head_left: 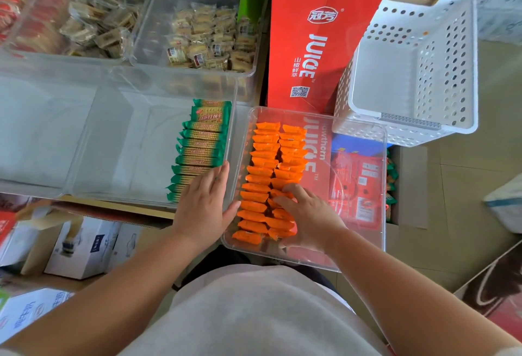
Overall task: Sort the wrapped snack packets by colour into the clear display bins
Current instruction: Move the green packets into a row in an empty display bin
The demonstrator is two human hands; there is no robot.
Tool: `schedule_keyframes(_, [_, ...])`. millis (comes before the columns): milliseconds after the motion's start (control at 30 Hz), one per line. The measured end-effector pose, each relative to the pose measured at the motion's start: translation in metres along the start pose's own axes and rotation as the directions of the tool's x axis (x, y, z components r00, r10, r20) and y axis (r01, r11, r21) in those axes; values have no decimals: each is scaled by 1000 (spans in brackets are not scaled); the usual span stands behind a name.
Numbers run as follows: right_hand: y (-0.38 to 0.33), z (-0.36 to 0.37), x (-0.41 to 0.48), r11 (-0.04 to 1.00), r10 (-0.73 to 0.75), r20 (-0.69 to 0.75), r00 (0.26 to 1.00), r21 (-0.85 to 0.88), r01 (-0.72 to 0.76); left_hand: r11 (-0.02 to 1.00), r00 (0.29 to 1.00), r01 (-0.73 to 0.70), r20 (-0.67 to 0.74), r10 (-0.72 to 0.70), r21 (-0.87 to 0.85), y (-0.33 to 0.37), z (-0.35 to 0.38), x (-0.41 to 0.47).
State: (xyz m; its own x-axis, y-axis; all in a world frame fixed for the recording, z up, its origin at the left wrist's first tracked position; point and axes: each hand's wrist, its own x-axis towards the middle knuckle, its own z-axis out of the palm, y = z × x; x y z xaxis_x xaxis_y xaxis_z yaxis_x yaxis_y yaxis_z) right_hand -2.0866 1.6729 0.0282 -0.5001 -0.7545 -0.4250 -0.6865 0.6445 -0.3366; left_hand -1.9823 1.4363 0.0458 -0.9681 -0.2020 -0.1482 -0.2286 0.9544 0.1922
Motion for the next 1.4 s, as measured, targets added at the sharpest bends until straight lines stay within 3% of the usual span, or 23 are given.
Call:
schedule_keyframes(200, [-3,2,0,999,4,-62,998,-54,-7,1000,1000,4,5,-4,1,1,-2,0])
schedule_keyframes(333, [-6,2,1,999,46,-71,996,3,-46,1000,1000,16,10,-16,-3,2,-3,0])
schedule_keyframes(933, [3,-3,0,999,-4,4,1000,-49,4,999,1000,8,-8,-8,-33,0,0,0])
schedule_keyframes(1267, [8,-32,-18,982,-3,-104,995,185,22,975,996,87,46,-79,-204,14,-22,-3])
schedule_keyframes(1400, [10,-56,-28,935,54,-221,974,354,28,976,995,-84,37,94,-201,39,-50,-3])
